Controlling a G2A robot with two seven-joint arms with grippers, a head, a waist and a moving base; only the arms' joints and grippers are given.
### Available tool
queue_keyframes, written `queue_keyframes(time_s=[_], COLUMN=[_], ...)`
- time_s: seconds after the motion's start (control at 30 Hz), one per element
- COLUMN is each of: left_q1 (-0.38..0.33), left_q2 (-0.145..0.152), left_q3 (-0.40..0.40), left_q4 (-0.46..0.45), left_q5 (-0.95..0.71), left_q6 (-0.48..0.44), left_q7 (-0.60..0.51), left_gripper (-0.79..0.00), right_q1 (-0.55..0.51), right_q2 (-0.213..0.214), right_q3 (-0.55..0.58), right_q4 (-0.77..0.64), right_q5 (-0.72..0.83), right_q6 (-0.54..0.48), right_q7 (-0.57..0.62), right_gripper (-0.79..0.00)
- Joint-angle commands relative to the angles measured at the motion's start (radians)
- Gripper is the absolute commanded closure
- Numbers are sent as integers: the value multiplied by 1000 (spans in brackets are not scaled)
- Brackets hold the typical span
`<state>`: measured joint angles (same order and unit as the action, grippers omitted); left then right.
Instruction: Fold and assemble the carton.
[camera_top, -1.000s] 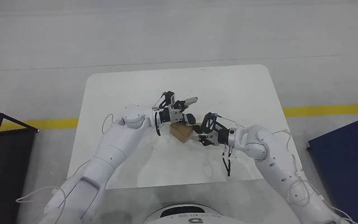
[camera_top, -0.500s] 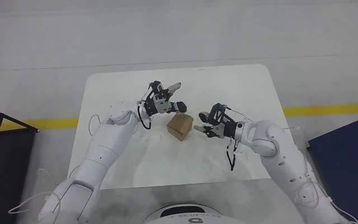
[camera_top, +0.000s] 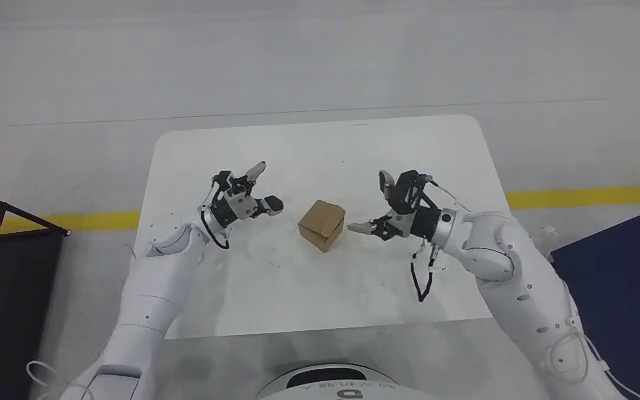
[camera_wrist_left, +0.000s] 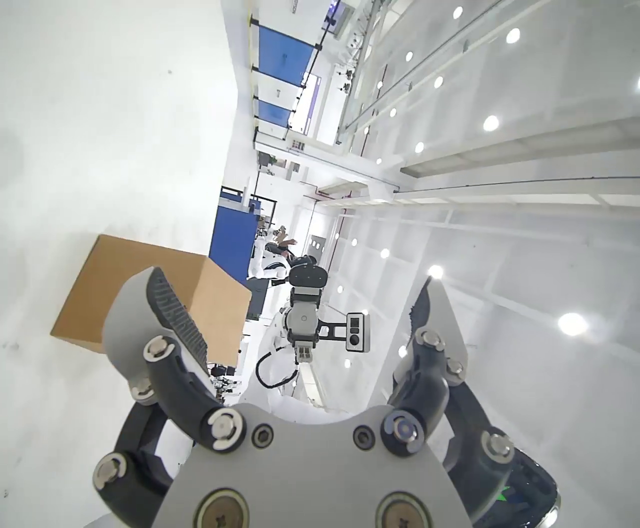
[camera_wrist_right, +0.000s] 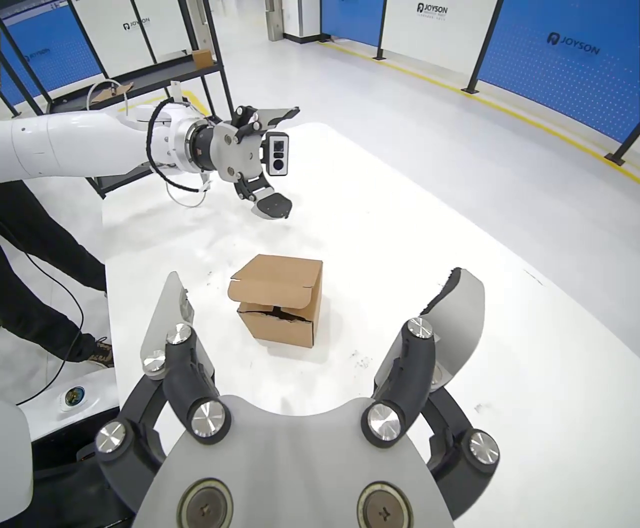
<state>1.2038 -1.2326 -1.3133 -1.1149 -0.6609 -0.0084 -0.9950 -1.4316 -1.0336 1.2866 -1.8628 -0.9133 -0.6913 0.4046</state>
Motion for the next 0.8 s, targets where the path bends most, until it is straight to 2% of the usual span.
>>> queue_keyframes(time_s=[0.0, 0.03, 0.13, 0.2, 0.4, 0.53, 0.63, 0.7, 0.77], left_q1=[-11, -17, -35, -44, -61, -66, -67, -66, -66], left_q2=[-4, -7, -13, -18, -28, -32, -34, -36, -38], left_q3=[18, 26, 49, 62, 95, 107, 113, 116, 120], left_q4=[25, 35, 61, 76, 102, 106, 107, 107, 107], left_q5=[-5, -11, -19, -30, -45, -52, -57, -61, -64], left_q6=[-7, -8, -13, -15, -19, -18, -21, -25, -29], left_q7=[3, 2, -2, -4, -3, 1, 7, 11, 16], left_gripper=[-785, -785, -785, -785, -785, -785, -785, -785, -785], right_q1=[27, 48, 110, 157, 293, 355, 385, 400, 412], right_q2=[0, -1, -6, -11, -28, -34, -37, -39, -41], right_q3=[-42, -56, -113, -156, -266, -329, -361, -375, -391], right_q4=[0, 4, 37, 65, 120, 115, 121, 126, 128], right_q5=[-146, -197, -318, -386, -576, -704, -752, -768, -780], right_q6=[-62, -82, -146, -176, -217, -268, -297, -311, -321], right_q7=[2, -8, -51, -75, -136, -126, -115, -115, -115], right_gripper=[-785, -785, -699, -686, -613, -545, -536, -486, -471])
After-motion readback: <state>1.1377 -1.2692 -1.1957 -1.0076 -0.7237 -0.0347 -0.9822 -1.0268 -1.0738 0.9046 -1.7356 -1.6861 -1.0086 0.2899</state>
